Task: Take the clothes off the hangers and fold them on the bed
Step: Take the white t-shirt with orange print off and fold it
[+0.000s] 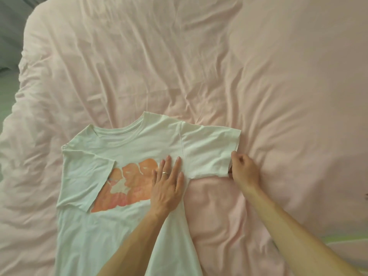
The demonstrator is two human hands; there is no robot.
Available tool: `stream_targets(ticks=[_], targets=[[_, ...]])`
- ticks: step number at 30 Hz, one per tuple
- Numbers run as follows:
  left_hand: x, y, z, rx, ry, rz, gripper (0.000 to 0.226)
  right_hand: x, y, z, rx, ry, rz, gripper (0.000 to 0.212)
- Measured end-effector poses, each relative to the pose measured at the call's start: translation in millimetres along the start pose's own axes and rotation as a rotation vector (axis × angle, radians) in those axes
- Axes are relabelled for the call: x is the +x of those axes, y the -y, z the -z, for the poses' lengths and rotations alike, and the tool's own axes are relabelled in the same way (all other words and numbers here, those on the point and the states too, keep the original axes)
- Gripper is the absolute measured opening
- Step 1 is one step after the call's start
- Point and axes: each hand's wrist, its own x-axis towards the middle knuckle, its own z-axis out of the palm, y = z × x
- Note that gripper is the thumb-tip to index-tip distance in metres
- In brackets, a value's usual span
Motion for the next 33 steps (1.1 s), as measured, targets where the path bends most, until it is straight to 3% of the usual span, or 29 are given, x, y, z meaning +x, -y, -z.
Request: stream_targets(ticks=[5,10,13,17,23,25,28,33], targets=[[-72,33,-24,-0.026,-0.031,0.146,0.057,-64,-39,-24,0.049,-0.001,-0.035,0.060],[-155,53,-37,-0.009,0.032,0.159,0.060,-140,-80,-42,-0.109,0.272,0.029,0.045],[-198,69,-41,0.004,0.034,0.158,0.061,-177,-108,-40,-0.260,0.322,0.135,0.027],[-239,100,-37,0.045,0.042,0.194,0.063,-212,-129,-33,-0.320,0.367,0.187,0.021],[-289,156,-33,0.031,-0.006,0.298,0.068,-243,-173,-20,-0.363,0.196,0.375,0.018],[-312,182,-31,0.016,-0.027,0.309,0.067,-266,-199,-13,-0.350,0.166,0.425,0.027],[-344,219,-30,-0.034,-0.065,0.335,0.061,-296,-232,0,-0.320,0.116,0.338,0.040],[-418,285,-33,-0.085,-0.051,0.479,0.085,-352,-271,-3,-0.388,0.142,0.216,0.054]])
